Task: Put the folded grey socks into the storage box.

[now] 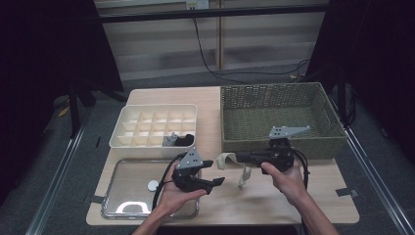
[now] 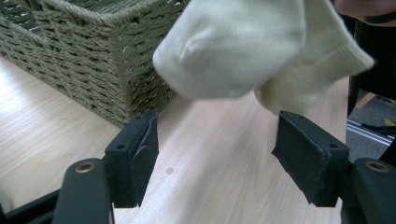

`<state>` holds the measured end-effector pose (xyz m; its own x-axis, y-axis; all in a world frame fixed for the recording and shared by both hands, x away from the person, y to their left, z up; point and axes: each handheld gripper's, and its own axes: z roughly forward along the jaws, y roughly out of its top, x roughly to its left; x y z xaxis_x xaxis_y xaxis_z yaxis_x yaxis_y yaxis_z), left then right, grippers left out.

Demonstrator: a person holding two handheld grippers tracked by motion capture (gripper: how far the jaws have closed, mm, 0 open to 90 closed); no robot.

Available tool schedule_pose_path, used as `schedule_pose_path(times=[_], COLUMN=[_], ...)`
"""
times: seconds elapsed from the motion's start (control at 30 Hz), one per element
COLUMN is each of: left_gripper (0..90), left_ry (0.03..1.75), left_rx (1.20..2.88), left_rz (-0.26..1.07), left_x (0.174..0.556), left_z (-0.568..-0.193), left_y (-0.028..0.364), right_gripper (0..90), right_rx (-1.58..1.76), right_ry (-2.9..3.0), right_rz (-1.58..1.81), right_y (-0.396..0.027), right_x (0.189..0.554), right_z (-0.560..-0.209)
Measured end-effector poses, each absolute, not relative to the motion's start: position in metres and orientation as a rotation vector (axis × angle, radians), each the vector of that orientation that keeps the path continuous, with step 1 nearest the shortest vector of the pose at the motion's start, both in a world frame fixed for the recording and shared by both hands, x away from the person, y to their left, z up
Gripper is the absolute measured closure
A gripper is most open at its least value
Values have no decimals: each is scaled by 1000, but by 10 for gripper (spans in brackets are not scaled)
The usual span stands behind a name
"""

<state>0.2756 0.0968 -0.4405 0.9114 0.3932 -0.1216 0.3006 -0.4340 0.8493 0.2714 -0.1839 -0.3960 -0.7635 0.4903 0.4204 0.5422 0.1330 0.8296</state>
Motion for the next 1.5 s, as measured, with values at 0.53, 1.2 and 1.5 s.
schedule_pose_path(times=[0.53, 1.2, 1.5], left_gripper=[630, 846, 846], left_ry=[482, 449, 496], left_rx=[2046, 2110, 2138], left_rz=[73, -200, -230], left_x=[278, 270, 273], left_z=[-446, -460, -470], left_y=[102, 102, 107], right_gripper=[900, 900, 837], right_rx=[-1068, -1158, -1137], right_ry=[-2310, -2375, -2411], right_rz=[-1622, -1541, -1500], right_y=[-173, -186, -178], right_x=[268, 282, 284], right_z=[-434, -458, -466])
